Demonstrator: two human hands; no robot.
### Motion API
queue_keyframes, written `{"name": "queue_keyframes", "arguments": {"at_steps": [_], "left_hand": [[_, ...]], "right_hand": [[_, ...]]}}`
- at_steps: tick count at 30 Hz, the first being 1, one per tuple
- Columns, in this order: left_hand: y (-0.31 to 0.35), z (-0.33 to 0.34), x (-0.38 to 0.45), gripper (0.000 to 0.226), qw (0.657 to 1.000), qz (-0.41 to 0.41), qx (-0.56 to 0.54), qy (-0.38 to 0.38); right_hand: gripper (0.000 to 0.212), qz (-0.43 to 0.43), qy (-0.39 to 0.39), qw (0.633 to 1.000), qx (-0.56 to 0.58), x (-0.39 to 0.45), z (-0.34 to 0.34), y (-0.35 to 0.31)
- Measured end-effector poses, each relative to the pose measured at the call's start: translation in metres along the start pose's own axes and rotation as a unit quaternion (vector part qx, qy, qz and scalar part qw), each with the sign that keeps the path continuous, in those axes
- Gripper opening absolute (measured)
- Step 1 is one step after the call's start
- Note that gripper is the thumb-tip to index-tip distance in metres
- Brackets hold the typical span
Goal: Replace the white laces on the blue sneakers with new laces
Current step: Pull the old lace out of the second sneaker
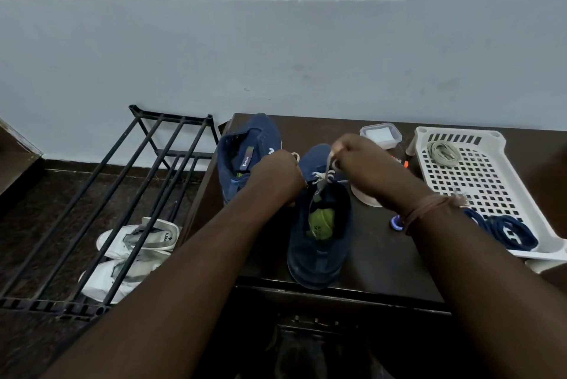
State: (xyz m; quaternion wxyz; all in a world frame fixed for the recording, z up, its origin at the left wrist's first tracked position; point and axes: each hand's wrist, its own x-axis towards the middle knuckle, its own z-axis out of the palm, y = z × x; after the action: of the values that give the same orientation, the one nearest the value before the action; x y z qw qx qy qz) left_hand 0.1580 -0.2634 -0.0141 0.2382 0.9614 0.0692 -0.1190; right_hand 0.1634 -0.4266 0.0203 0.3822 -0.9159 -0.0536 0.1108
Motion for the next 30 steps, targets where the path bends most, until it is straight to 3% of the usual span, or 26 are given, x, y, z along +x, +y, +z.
{"name": "queue_keyframes", "arguments": {"at_steps": [2,4,7,10,14,16,19,21,23,24,29,30], "left_hand": [[0.001,0.000,0.001,0.015,1.000,-0.006,0.005,-0.010],[0.002,0.000,0.001,0.016,1.000,-0.006,0.011,-0.012],[0.002,0.001,0.001,0.016,1.000,-0.004,0.019,-0.013],[0.002,0.001,0.001,0.016,1.000,-0.008,0.016,-0.014],[0.002,0.001,-0.002,0.013,1.000,0.001,0.000,0.000],[0.003,0.002,-0.004,0.013,1.000,0.019,-0.012,0.017],[0.008,0.007,-0.006,0.015,0.998,0.035,-0.034,0.044],[0.012,0.010,-0.006,0.022,0.996,0.037,-0.061,0.060],[0.012,0.013,-0.004,0.028,0.994,0.043,-0.080,0.064],[0.012,0.014,-0.002,0.029,0.994,0.047,-0.080,0.061],[0.007,0.011,0.001,0.014,0.996,0.050,-0.030,0.069],[0.004,0.009,0.002,0.012,0.996,0.048,-0.019,0.071]], "right_hand": [[0.029,0.072,0.032,0.962,0.263,0.003,-0.013,-0.006],[0.036,0.116,0.077,0.898,0.418,0.003,-0.020,-0.007],[0.031,0.066,0.177,0.848,0.495,0.007,-0.025,0.000],[0.018,-0.002,0.218,0.775,0.593,0.006,-0.028,0.000],[0.010,-0.058,0.320,0.748,0.578,0.000,-0.034,-0.006],[0.008,-0.071,0.323,0.768,0.549,0.000,-0.036,-0.006],[0.019,-0.007,0.251,0.922,0.295,0.001,-0.024,0.006],[0.027,0.046,0.103,0.987,0.119,-0.001,-0.007,0.014],[0.029,0.059,-0.005,0.998,-0.010,-0.004,0.011,0.021],[0.029,0.063,-0.010,0.997,-0.050,-0.003,0.017,0.024],[0.007,0.053,0.058,0.993,-0.083,0.002,0.019,0.033],[0.014,0.051,0.059,0.993,-0.083,0.001,0.018,0.036]]}}
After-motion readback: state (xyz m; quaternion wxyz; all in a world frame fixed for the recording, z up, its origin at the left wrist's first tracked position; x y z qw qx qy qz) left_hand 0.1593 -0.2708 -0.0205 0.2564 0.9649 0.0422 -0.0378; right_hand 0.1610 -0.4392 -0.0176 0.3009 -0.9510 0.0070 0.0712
